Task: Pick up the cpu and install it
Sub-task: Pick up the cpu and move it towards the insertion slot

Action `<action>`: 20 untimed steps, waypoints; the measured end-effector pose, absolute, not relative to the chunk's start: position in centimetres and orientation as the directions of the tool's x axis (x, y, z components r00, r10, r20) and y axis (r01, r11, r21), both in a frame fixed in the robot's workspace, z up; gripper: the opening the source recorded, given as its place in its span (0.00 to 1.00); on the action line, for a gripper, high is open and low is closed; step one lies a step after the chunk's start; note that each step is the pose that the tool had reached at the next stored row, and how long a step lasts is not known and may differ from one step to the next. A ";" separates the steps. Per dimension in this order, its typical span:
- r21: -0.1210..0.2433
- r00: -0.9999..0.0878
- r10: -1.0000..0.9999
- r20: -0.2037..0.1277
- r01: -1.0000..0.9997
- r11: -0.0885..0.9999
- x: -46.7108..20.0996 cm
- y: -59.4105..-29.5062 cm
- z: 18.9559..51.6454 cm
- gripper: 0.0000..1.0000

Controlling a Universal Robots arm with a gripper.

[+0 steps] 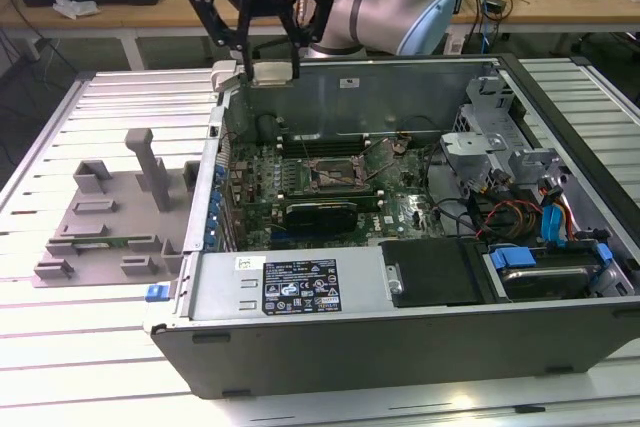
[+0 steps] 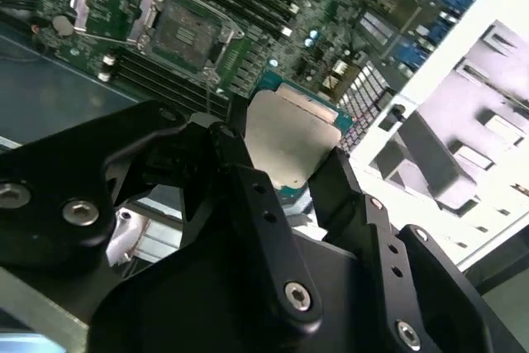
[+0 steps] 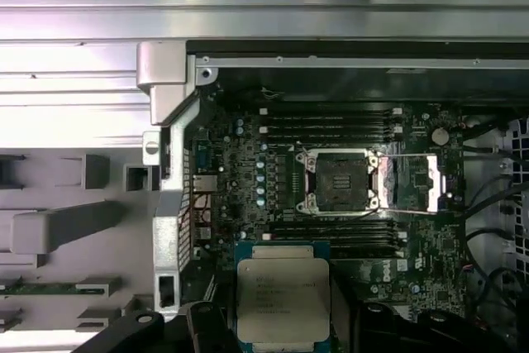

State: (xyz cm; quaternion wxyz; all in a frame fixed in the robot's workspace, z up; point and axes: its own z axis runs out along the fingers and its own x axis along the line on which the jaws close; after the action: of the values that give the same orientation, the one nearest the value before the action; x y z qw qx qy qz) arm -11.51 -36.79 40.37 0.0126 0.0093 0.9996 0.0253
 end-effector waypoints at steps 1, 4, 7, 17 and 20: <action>0.051 -1.000 0.019 -0.025 0.018 0.999 -11.0 -36.8 40.1 0.55; 0.051 -1.000 0.019 -0.024 0.018 0.999 -10.1 -36.8 39.4 0.55; 0.051 -1.000 0.019 -0.024 0.018 0.999 -9.2 -36.8 38.7 0.55; 0.051 -1.000 0.019 -0.022 0.018 0.999 -6.6 -36.8 36.3 0.55; 0.051 -1.000 0.019 -0.022 0.018 0.999 -5.9 -36.8 35.7 0.55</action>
State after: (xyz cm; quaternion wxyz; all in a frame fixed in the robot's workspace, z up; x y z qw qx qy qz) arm -5.86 -36.79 35.75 0.0114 0.0093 0.9996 0.0252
